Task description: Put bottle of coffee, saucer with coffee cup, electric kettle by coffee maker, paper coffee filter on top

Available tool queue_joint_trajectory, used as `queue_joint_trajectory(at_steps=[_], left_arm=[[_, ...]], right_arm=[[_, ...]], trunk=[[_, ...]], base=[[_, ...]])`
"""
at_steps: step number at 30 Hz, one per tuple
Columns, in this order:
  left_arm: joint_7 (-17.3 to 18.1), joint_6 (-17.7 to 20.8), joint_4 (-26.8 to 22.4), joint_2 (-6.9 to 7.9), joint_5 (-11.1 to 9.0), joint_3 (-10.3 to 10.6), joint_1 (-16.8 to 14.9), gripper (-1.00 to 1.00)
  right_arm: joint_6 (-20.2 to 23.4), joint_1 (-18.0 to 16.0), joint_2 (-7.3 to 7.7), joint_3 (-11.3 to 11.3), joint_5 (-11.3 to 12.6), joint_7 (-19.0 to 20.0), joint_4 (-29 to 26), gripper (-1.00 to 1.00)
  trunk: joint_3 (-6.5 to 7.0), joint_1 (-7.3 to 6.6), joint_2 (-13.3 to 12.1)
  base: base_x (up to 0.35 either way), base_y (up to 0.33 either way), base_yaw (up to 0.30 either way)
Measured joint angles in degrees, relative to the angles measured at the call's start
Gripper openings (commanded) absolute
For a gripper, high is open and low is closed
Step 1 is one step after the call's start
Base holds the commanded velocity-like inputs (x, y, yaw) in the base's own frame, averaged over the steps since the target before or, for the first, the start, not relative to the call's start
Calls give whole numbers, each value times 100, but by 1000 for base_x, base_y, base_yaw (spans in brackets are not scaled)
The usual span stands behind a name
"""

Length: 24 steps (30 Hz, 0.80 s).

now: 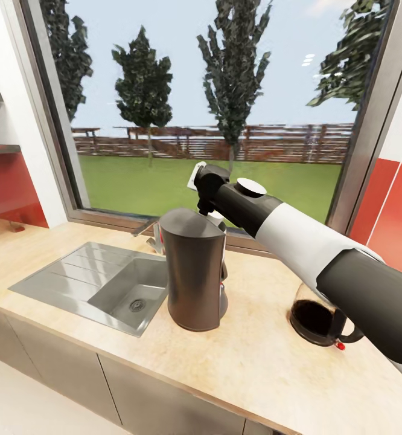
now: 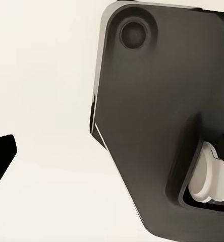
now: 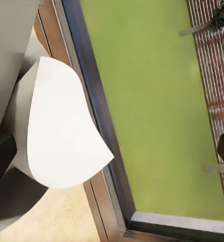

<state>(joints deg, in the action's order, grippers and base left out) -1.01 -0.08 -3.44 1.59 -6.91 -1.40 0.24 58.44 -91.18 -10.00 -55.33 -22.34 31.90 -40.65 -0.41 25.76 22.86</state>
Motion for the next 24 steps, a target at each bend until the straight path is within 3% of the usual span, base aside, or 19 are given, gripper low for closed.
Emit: queue_joint_trajectory(at_steps=[24], left_arm=[[0,-8,0,1,0,2,0,100]], right_arm=[[1,0,0,17,-18,0,-24,100]], trunk=[[0,1,0]], base=[[-8,0,0]])
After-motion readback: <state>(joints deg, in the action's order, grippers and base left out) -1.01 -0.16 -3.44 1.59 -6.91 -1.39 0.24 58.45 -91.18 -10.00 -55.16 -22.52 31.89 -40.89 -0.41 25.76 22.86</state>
